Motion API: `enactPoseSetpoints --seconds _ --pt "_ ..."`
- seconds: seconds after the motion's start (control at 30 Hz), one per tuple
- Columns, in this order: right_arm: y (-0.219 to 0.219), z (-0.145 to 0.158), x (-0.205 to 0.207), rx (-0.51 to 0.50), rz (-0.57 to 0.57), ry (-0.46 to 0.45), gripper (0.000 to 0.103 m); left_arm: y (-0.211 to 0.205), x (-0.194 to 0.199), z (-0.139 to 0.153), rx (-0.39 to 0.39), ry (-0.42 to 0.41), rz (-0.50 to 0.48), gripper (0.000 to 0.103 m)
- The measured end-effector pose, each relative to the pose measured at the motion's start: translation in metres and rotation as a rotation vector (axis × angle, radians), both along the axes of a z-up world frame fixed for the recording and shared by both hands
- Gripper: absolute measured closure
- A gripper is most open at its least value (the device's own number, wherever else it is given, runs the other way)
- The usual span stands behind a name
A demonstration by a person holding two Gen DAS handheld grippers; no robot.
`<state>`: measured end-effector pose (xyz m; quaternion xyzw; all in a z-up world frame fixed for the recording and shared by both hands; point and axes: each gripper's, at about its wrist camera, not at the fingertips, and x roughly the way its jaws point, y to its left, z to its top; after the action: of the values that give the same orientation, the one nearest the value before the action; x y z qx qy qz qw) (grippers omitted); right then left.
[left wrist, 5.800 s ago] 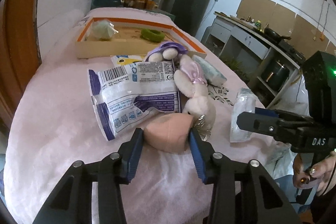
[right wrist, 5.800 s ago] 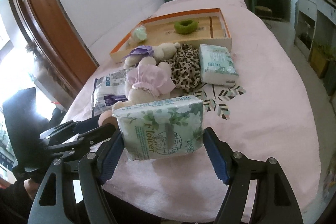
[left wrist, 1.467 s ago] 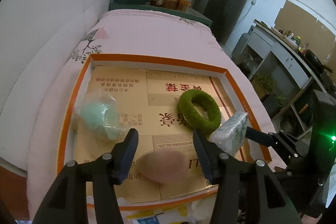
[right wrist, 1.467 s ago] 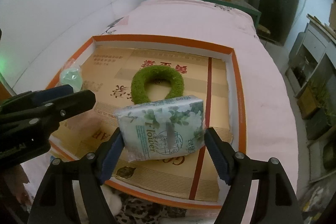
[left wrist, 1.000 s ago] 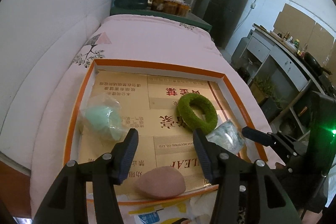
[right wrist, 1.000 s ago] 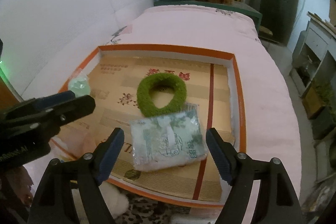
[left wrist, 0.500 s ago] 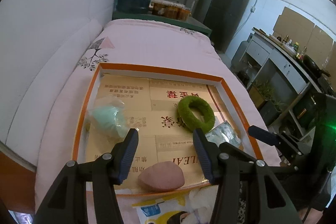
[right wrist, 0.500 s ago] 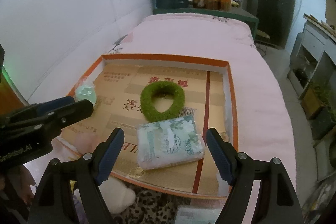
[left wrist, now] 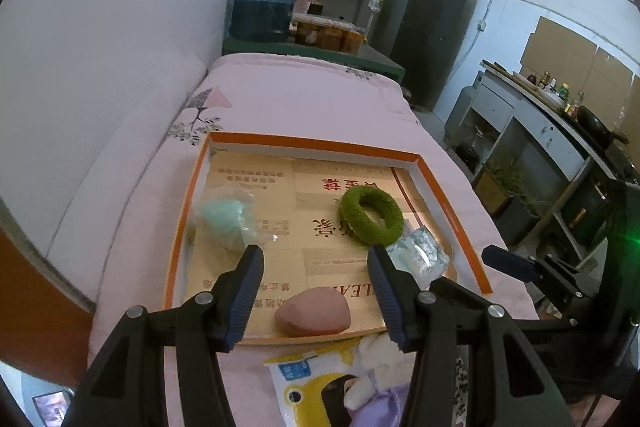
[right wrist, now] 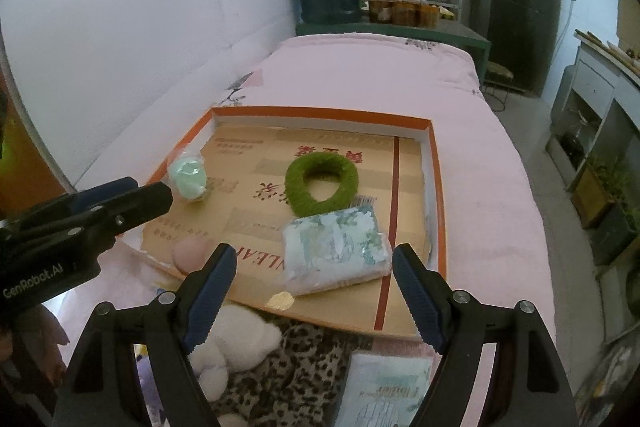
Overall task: Organize soft objects
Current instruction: 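Lower the floral tissue pack into the box and open the right gripper, then withdraw both open grippers from the box back toward the pile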
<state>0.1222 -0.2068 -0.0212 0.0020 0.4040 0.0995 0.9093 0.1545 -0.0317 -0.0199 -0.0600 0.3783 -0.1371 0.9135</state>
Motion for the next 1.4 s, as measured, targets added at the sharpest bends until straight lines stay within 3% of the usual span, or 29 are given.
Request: enactPoseSetpoints --seconds 0.77,1.4 --pt "0.007 0.009 -0.061 0.018 -0.007 -0.001 0.021 0.021 -0.056 0.007 0.025 -0.02 0.054 0.049" --pt "0.006 0.02 -0.121 0.026 -0.019 -0.016 0.021 0.034 -0.112 0.016 0.035 -0.075 0.041 0.049"
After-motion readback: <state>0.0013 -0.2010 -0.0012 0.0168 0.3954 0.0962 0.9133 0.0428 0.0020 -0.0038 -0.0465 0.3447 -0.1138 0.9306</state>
